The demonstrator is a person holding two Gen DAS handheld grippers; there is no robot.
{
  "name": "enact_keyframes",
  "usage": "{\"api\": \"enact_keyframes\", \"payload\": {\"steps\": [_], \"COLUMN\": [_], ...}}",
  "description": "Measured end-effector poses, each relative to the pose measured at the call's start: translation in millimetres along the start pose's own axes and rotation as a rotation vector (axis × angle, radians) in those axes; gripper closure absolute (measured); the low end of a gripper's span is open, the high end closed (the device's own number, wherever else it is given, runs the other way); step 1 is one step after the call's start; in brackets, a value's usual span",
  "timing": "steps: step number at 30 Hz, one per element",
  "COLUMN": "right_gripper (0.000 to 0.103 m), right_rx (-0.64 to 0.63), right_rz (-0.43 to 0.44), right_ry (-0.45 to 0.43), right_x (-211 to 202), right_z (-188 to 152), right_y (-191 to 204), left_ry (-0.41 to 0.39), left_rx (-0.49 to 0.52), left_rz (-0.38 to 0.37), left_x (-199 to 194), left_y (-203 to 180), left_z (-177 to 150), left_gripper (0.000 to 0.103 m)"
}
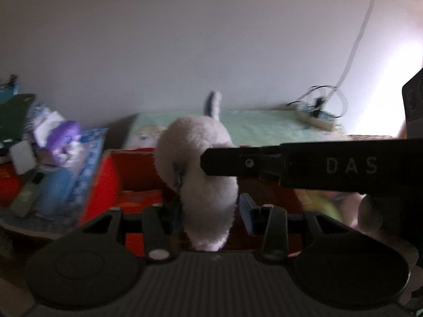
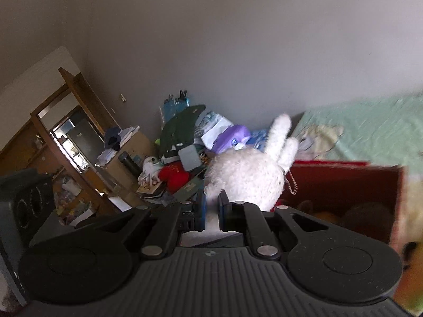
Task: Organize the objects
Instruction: 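Carry the white bunny with the right gripper over the red box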
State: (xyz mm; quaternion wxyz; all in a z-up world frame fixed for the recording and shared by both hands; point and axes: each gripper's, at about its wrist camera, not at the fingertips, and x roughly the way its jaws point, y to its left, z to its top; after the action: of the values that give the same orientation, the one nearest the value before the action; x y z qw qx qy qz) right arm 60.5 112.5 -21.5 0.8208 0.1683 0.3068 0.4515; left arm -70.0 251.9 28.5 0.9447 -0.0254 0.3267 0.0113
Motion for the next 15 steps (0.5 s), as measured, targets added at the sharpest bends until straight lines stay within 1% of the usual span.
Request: {"api": "enact_keyframes", "payload": {"steps": [3, 6, 10, 12, 15], "right_gripper": [0.093, 0.093, 0.093, 0.093, 0.093], "right_rx": [0.032, 0.073, 0.137, 0.162, 0.200], "right_rz": [0.021, 0.038, 0.059, 0.051, 0.036], "right_ry": [0.023, 0.041, 0.057, 0.068, 0.084], "right_x": [26.6, 49.2, 71.1, 77.8, 78.5], "right_z": [-4.0, -8.6, -15.7, -19.1, -23.9], "right_y": [-0.1, -4.3, -14.3, -19.0, -27.2], "left_ry": [0.023, 0.051, 0.087, 0.103, 0.120], "left_rx": [-0.011, -0.005, -0.007, -0.002, 0.014], "left_rz": [0.043, 0.095, 0.132, 0.152, 0.156], "left_x": [13.2, 22.1, 37.1, 43.7, 50.8], "left_y": [27.9, 52.5, 77.1, 83.8, 87.0], "left_z": [-1.0, -3.7, -8.4, -10.0, -15.0], "left_gripper": [0.061, 0.064, 0.064, 0.064, 0.064]}}
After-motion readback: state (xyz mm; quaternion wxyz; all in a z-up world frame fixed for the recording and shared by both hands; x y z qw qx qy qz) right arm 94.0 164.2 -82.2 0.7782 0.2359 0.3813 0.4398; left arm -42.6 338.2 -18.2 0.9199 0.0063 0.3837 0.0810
